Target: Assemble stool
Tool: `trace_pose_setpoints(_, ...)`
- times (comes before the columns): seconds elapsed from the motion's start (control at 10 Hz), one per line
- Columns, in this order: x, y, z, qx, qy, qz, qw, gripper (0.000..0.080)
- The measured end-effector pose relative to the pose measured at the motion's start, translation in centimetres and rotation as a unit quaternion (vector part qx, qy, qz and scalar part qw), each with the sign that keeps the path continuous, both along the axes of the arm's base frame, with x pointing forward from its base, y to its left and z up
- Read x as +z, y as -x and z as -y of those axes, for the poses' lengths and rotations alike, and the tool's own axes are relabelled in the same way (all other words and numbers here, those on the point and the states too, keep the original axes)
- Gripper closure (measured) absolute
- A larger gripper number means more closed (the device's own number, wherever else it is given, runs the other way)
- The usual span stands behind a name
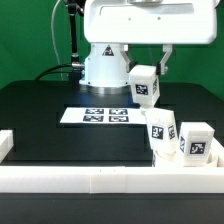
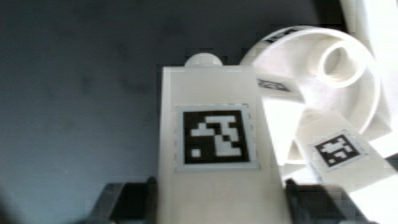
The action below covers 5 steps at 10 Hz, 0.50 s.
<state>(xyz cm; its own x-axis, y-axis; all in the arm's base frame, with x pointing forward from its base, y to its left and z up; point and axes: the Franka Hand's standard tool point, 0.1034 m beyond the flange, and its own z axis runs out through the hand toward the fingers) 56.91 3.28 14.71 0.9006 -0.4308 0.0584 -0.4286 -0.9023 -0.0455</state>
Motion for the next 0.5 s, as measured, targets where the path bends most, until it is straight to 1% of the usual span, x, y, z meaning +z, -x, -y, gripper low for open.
trace_pose_setpoints(0.2, -0.1, 0.0, 0.2, 0.001, 0.0, -0.001, 1.0, 0.0462)
trace_pose_setpoints(0.3, -0.1, 0.1, -0.2, -0.005, 0.0, 0.001, 1.0, 0.0462)
trace_pose_setpoints(0.5, -0.5, 1.7, -2.4, -0.016, -0.003, 0.003, 1.0, 0.0462)
